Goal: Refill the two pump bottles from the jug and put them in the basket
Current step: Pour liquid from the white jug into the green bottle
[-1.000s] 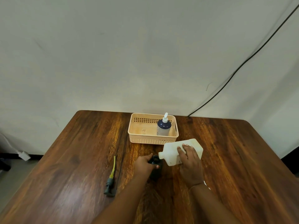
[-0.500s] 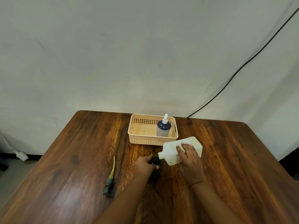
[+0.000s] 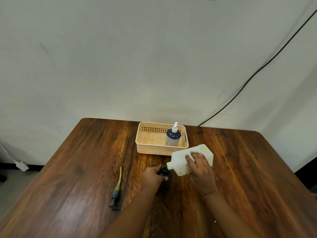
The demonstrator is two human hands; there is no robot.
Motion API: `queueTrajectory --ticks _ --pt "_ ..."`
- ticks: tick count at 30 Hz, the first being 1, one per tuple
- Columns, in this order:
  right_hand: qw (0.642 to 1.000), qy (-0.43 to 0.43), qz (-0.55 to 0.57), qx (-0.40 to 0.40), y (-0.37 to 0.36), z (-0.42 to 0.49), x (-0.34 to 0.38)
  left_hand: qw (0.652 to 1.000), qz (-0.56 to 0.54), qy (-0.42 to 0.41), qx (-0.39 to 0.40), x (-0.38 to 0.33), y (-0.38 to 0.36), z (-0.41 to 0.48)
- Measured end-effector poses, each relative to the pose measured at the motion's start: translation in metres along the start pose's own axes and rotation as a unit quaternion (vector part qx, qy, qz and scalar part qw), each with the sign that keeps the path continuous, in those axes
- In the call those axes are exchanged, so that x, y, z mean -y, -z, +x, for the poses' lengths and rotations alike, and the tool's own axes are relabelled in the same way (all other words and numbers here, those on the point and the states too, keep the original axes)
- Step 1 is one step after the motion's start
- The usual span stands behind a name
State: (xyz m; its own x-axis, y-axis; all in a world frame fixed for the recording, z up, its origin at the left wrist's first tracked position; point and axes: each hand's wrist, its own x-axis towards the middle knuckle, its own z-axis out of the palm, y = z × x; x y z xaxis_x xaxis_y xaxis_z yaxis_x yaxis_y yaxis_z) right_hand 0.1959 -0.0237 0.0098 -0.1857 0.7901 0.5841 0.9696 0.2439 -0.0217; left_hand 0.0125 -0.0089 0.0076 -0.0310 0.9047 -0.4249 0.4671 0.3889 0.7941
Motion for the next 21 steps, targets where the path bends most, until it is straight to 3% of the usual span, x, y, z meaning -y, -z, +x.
queueTrajectory --ticks 21 --pt "1.000 0.019 -0.013 0.014 -0.0061 0.0006 -0.0054 1.000 0.013 0.005 0.005 0.0003 0.0012 -0.0004"
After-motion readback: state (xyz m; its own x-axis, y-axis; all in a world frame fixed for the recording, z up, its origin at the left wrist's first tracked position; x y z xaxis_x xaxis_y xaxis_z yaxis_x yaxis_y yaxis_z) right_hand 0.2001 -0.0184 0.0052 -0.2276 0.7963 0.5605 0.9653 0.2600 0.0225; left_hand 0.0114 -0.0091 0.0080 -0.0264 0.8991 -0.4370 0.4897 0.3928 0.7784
